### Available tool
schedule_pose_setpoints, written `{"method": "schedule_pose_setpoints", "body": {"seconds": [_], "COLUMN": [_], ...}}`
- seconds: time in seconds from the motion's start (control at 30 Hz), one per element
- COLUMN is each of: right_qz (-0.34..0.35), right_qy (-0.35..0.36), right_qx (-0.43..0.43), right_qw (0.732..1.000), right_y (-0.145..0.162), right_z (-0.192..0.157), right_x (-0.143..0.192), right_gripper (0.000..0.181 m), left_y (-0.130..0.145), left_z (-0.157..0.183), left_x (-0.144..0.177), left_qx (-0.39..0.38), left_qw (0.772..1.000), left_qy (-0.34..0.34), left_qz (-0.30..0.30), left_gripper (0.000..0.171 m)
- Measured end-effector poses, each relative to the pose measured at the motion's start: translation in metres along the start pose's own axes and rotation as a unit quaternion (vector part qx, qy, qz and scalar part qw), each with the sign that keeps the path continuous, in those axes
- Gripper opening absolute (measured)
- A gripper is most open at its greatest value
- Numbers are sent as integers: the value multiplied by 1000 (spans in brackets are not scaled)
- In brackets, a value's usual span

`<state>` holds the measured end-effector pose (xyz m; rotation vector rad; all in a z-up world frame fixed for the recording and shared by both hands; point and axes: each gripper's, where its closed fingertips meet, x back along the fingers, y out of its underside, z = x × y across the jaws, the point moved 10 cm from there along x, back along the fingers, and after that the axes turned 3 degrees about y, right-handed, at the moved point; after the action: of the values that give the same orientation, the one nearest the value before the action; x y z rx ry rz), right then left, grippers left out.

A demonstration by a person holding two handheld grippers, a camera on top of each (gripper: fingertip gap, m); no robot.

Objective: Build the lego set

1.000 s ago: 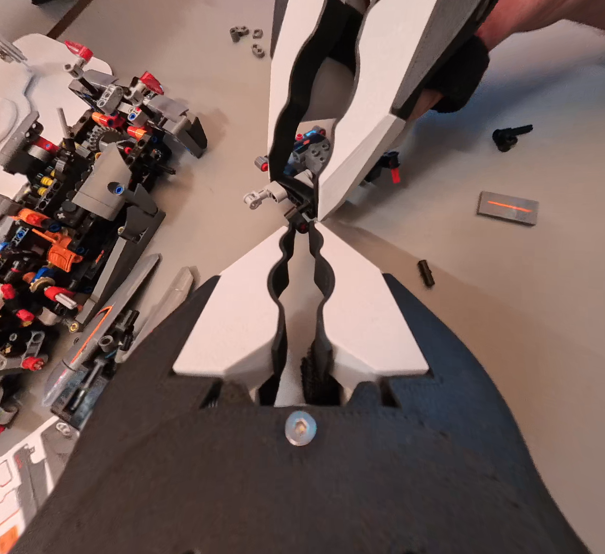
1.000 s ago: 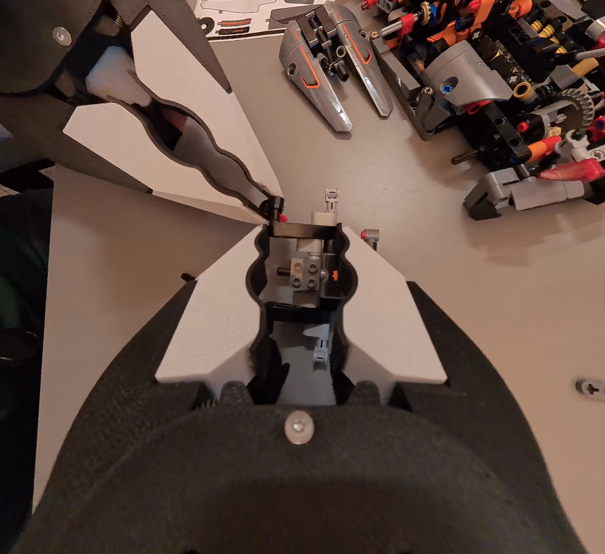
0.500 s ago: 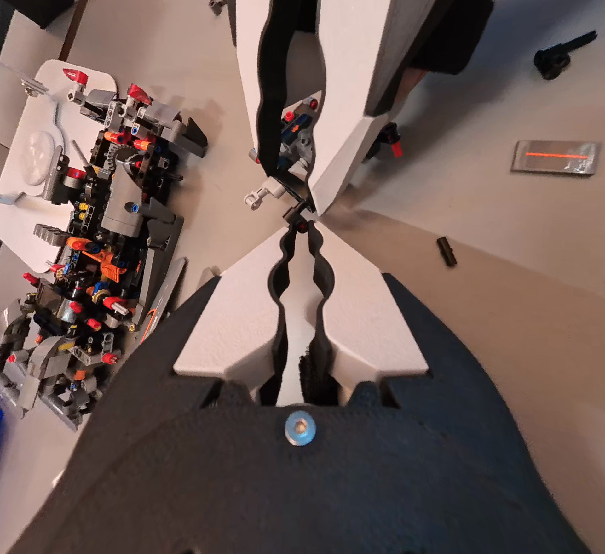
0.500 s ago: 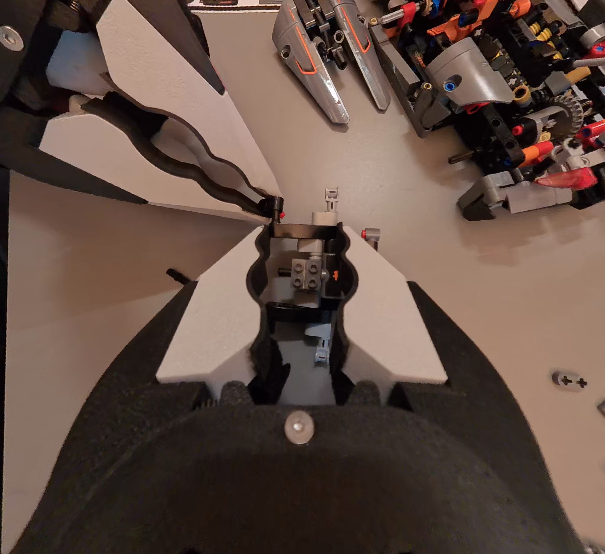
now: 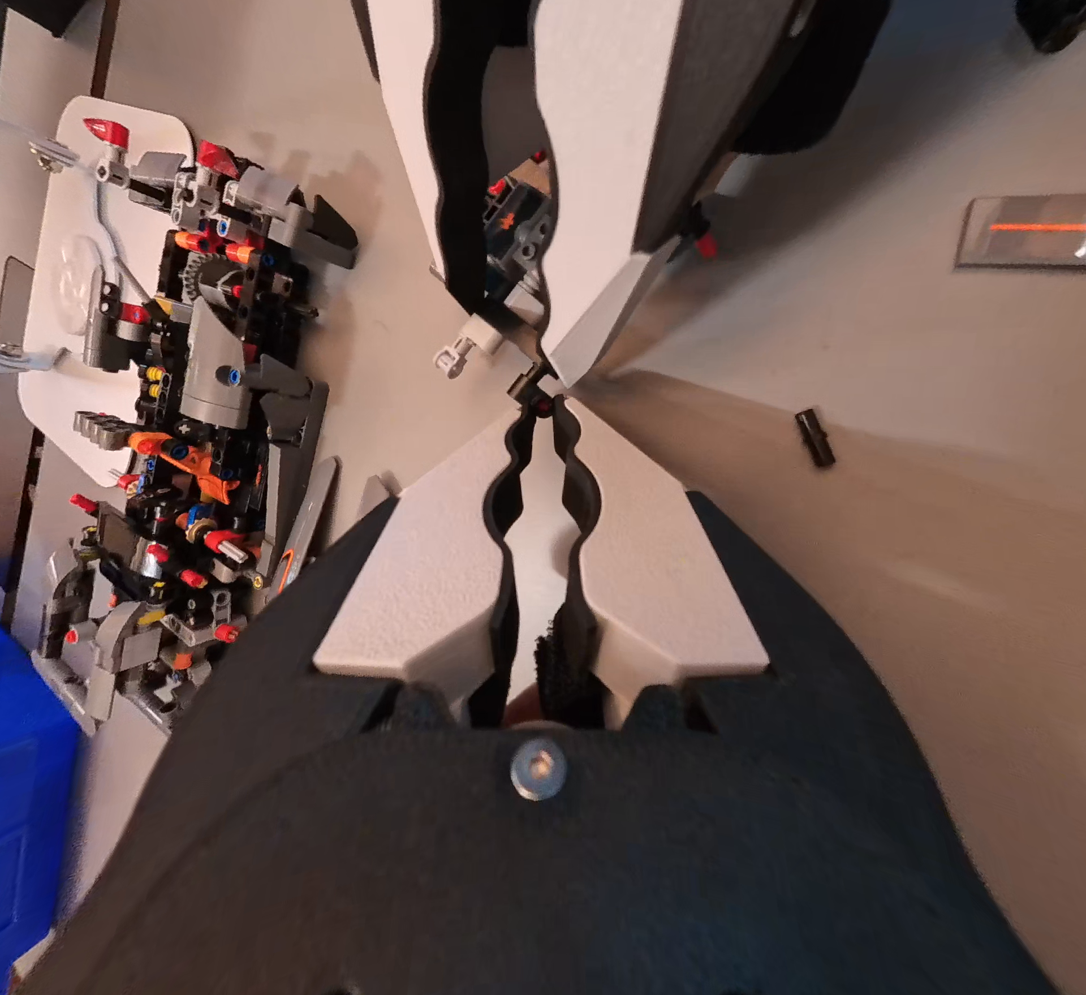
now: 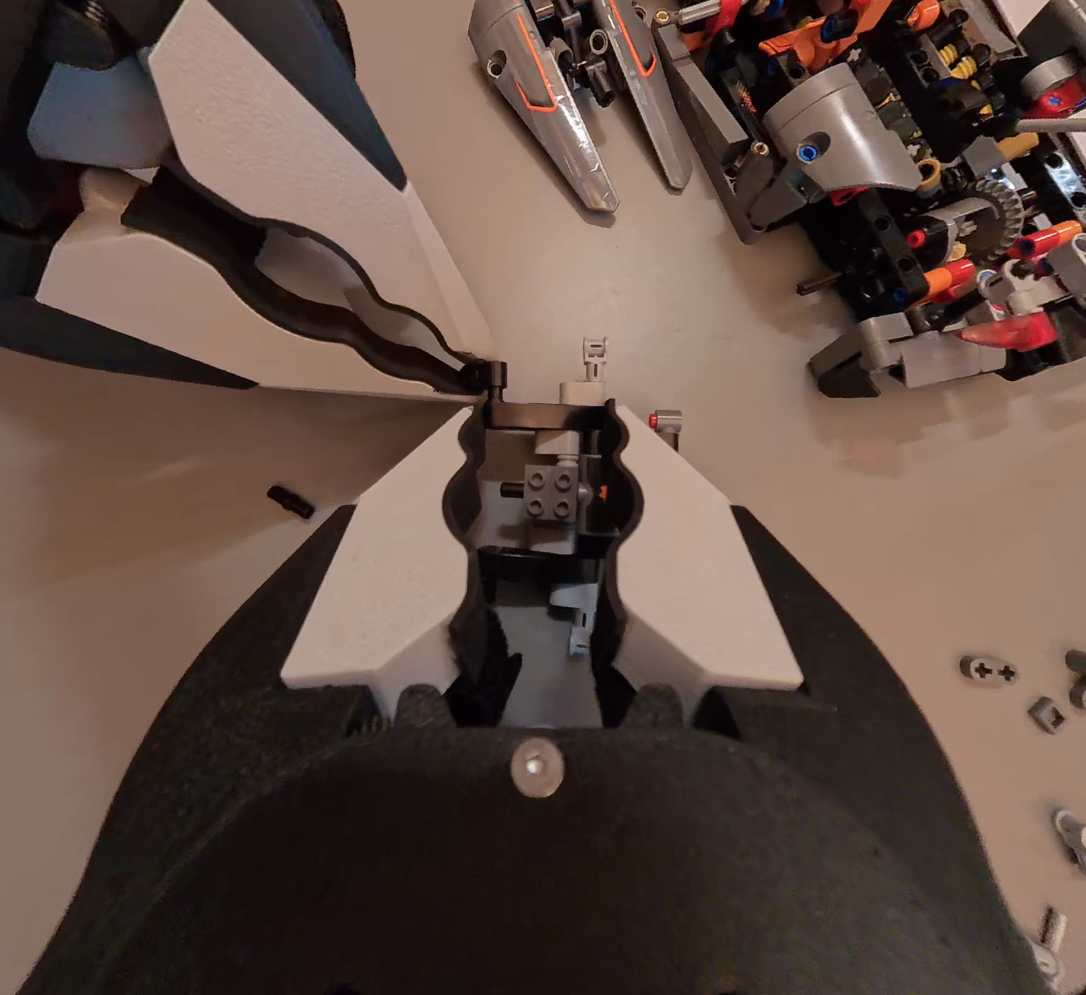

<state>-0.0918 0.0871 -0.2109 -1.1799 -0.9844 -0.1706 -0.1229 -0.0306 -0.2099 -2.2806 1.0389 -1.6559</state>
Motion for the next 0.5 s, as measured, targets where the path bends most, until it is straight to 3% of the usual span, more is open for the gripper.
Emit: {"method": "schedule_pose_setpoints", "body": {"seconds": [0.3,0.5], "right_qz": [-4,32], "right_qy": [1,-36], "right_qx": [19,-2], "right_qw": [1000,999], "right_y": [1,3], "right_z": [-2,4], "right_x": [-2,5], "right_gripper": [37,38], "left_y": [0,2], "left_z": [-2,-12], "left_x": [-2,7], "left_qx": [-9,16], "left_qw": [999,996], "left_qy": [42,73], "left_qz": [7,43], "left_gripper": [4,11]}}
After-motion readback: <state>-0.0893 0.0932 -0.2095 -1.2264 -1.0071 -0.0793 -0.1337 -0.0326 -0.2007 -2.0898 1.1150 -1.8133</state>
